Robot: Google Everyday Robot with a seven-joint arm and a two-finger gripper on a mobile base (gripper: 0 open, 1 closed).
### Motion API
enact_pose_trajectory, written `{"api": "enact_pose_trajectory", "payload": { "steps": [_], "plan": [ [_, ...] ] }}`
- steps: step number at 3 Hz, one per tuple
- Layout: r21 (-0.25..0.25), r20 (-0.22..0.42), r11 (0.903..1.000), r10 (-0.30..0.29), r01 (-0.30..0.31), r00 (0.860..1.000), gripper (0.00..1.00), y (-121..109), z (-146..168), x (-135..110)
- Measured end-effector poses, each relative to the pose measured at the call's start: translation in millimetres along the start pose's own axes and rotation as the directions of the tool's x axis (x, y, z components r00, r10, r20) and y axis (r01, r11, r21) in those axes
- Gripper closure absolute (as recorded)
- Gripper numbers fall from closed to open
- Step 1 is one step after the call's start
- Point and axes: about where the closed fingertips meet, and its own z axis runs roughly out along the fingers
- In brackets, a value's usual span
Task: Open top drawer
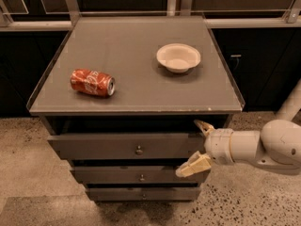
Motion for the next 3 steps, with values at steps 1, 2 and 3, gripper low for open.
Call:
{"api": "enact_pose_trajectory", "payload": {
  "steps": [1,2,3],
  "plan": [
    [-0.043,0.024,0.9989,0.017,-0.016,1.0,0.0,-3.9,24.3,4.8],
    [-0.081,0.034,0.9966,0.019,-0.016,0.999,0.0,-9.3,45.5,4.0],
    [-0.122,0.013,0.9924,-0.014,0.015,1.0,0.0,-21.7,68.6,-5.2]
  ]
}}
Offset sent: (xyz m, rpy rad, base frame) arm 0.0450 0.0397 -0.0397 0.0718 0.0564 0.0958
